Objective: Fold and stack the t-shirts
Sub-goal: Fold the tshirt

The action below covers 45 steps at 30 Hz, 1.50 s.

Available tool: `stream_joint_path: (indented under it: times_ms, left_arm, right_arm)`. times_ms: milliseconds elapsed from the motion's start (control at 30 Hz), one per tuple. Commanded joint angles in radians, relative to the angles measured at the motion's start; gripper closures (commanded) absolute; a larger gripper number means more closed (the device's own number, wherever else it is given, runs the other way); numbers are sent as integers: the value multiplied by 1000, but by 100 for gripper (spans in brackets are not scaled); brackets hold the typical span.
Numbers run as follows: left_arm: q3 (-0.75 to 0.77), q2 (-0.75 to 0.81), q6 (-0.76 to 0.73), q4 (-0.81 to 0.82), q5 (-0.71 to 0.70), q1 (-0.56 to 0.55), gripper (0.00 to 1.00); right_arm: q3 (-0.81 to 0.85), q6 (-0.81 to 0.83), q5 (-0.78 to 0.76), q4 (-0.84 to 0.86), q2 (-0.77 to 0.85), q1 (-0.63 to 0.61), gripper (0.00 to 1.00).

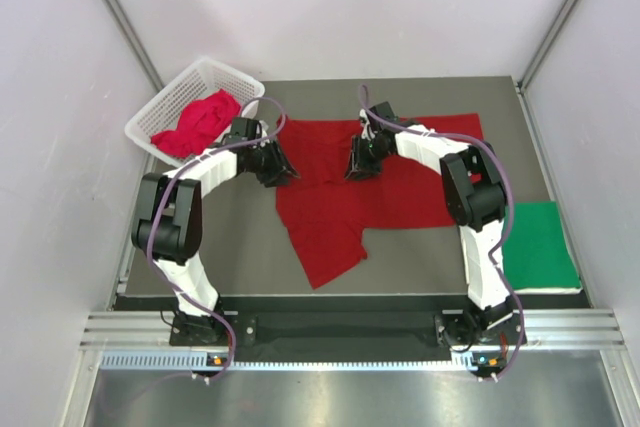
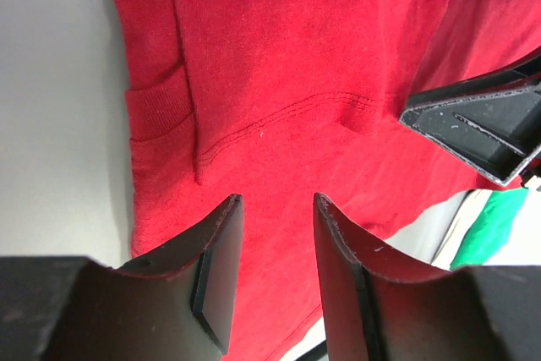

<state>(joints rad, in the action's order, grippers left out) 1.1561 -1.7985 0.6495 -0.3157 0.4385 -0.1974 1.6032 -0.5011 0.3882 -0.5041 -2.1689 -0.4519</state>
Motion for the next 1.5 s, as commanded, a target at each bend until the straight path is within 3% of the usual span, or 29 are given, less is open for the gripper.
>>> stream_joint_path:
  times_ms: [0,733,1167,1333,1400,1467]
  left_arm:
    - [13,-15,-1,27,-18,3,56]
    - [-1,-65,-11,20,-63,1,52]
    - [10,-101,-13,27,-58,1,56]
    - [20,-111,-13,27,-52,1,69]
    - [28,-116,-14,24,-49,1,83]
    - [37,-122,-17,17,-44,1,89]
  right_arm:
    - [1,-7,17,27,23,-18,69]
    - [0,-13,21,27,17,-24,71]
    - [-3,-1,26,16,17,-25,70]
    - [-9,-1,34,15,14,-24,70]
    - [-8,-2,37,15,12,-25,71]
    - [-6,-4,37,15,12,-24,71]
